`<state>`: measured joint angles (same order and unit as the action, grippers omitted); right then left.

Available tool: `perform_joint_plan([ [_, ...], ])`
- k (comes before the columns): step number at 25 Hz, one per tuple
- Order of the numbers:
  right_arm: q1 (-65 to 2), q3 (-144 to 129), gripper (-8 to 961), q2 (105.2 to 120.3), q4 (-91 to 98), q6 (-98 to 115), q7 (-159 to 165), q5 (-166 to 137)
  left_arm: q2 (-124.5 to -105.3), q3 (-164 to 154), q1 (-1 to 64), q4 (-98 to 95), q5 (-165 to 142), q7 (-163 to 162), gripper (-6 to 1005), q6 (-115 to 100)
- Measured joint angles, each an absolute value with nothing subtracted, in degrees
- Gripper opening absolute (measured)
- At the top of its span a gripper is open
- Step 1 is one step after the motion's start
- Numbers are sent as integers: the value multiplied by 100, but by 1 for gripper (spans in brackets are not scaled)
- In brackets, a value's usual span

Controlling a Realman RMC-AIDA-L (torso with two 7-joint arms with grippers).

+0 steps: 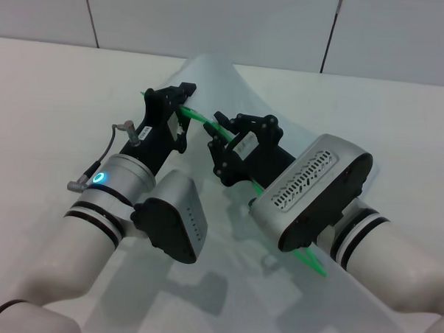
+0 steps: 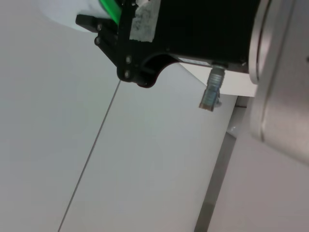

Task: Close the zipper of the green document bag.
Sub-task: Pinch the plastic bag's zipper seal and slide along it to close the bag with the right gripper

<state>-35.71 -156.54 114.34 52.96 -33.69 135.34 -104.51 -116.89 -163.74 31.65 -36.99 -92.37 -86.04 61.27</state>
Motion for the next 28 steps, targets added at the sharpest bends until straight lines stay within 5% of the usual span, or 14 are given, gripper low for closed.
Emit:
perform_joint_plan([
  [28, -3531, -15667, 87, 11447, 5275, -3366, 13535, -10451, -11689, -16375, 3161, -3700, -9290, -8645, 55, 6089],
])
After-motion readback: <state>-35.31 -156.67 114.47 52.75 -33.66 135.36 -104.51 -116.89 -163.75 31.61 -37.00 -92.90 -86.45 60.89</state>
